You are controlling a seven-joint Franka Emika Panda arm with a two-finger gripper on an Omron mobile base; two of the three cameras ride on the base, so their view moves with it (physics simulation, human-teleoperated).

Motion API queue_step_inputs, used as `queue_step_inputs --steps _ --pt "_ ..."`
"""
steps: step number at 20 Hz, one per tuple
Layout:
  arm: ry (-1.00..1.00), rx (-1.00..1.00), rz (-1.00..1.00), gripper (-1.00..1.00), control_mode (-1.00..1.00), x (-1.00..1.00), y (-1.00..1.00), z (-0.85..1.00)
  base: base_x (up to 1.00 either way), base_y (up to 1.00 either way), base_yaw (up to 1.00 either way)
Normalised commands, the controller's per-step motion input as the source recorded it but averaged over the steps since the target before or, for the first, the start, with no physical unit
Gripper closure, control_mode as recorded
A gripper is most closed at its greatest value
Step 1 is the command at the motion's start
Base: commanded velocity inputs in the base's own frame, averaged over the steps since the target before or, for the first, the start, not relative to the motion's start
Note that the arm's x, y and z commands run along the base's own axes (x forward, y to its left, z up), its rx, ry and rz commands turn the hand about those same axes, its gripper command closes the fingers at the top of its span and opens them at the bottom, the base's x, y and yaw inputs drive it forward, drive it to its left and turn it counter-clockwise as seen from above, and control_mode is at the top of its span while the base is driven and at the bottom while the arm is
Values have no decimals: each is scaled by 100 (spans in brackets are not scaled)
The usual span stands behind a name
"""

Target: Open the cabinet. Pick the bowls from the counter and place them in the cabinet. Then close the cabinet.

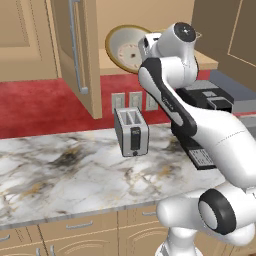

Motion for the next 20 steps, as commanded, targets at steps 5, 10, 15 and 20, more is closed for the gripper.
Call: queue_step_inputs --steps 5,10,15,20 --pt "0 -2 0 100 -100 27 19 7 0 0 0" --pt "0 -1 0 100 -100 31 17 4 0 0 0" --pt "4 0 0 100 -100 38 13 1 0 0 0" --pt "3 0 0 100 -100 38 11 0 0 0 0"
